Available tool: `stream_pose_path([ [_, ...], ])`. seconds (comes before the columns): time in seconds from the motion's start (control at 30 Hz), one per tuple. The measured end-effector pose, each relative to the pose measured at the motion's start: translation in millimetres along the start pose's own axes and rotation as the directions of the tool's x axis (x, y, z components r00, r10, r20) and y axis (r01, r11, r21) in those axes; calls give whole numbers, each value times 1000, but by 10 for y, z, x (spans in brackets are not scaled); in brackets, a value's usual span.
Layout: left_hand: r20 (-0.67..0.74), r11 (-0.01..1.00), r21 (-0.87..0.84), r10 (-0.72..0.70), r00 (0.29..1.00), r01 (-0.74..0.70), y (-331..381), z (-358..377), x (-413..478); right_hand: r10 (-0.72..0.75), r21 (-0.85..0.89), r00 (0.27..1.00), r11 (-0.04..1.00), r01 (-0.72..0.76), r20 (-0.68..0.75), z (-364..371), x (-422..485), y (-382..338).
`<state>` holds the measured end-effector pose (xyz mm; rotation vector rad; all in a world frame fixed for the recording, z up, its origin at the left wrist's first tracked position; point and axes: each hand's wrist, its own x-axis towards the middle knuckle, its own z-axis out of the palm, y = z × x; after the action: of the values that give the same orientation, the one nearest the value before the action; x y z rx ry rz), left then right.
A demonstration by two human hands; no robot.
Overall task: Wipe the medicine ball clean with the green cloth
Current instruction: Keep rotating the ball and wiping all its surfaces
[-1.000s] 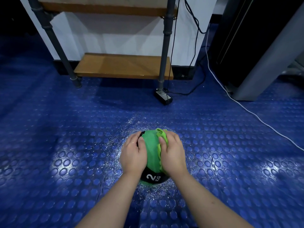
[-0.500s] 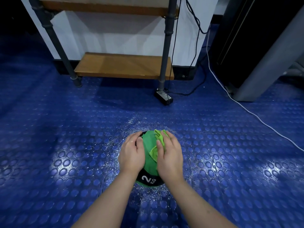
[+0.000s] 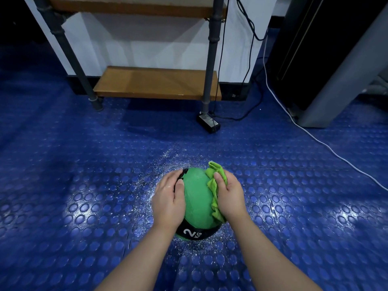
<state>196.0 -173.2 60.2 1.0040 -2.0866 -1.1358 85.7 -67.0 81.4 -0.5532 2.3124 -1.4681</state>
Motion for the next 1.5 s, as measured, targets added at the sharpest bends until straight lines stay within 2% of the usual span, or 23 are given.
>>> stream_pose_path([
  [0.13, -3, 1000, -22, -6, 1000, 6, 15, -9, -22, 159, -10, 985, 987, -160, -60, 27, 107, -64],
  [0.27, 0, 1000, -5, 18, 1000, -18, 24, -5, -41, 344, -13, 934, 938, -346, -93, 26, 274, -53],
  [0.57, -6, 999, -8, 43, 999, -43, -29, -5, -48, 473, -27, 874, 877, -479, -112, 35, 482, 28],
  [0.77, 30, 997, 6, 75, 997, -76, -41, -28, -18, 420, -75, 893, 897, -436, -165, -69, 579, 92],
  [0.83, 82, 995, 1, 100, 992, -100, -94, -109, -8, 431, 32, 886, 901, -432, -172, -143, 600, 130],
  [0.93, 226, 997, -57, 68, 972, -57, -100, -238, 100, 438, 255, 879, 886, -387, -187, -278, 623, 54],
  [0.97, 285, 998, -35, 63, 957, -55, -78, -269, 157, 408, 285, 893, 894, -347, -193, -332, 612, -10],
  [1.03, 352, 989, 131, 14, 936, -64, -16, -281, 240, 303, 291, 930, 927, -238, -205, -407, 551, -156],
  [1.1, 268, 974, 219, -116, 956, 57, 42, -197, 208, 152, 243, 966, 965, -100, -208, -400, 419, -331],
  [1.17, 150, 962, 153, -249, 957, 226, 136, -54, 87, -4, 136, 997, 991, 14, -72, -275, 244, -444],
  [1.2, 99, 955, 144, -274, 957, 259, 169, 15, 10, -95, -19, 994, 995, 96, 59, -166, 150, -446],
  [1.23, 43, 955, 154, -261, 964, 252, 176, 65, -68, -163, -206, 966, 957, 204, 200, -45, 58, -408],
  [1.27, -7, 964, 150, -220, 976, 218, 169, 92, -125, -178, -358, 944, 893, 274, 279, 52, 6, -337],
  [1.3, -45, 974, 125, -183, 982, 187, 150, 104, -150, -179, -433, 943, 853, 292, 282, 104, -20, -300],
  [1.4, -68, 983, 95, -150, 986, 156, 120, 99, -151, -125, -384, 968, 900, 203, 220, 111, 75, -307],
  [1.5, -82, 978, 114, -165, 983, 173, 118, 121, -107, 107, -426, 980, 905, -24, 171, 147, 340, -337],
])
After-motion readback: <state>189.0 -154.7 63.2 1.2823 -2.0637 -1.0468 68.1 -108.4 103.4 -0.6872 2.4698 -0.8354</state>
